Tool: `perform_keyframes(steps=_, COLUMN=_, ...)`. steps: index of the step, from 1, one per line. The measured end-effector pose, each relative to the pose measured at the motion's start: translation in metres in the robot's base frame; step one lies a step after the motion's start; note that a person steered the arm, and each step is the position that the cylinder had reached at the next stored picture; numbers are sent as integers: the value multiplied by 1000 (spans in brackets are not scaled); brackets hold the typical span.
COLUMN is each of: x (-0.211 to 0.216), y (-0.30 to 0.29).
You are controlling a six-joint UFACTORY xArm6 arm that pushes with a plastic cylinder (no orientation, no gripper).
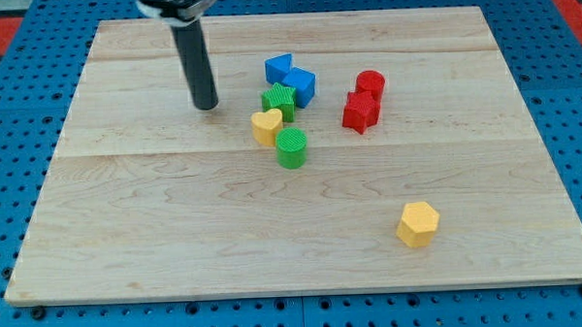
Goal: Place the green star at the top of the hexagon
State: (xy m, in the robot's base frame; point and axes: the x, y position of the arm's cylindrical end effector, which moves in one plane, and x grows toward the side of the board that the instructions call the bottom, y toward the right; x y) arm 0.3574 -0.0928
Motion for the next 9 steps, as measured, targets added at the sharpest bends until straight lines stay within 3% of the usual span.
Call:
perform_keyframes(steps=2, x=9, y=85)
perform_keyframes(steps=4, x=99, y=114)
perform_keyframes(steps=6, x=133, y=179)
perform_keyframes(steps=8, x=60, y=130)
perform_keyframes(steps=9, x=51, y=157)
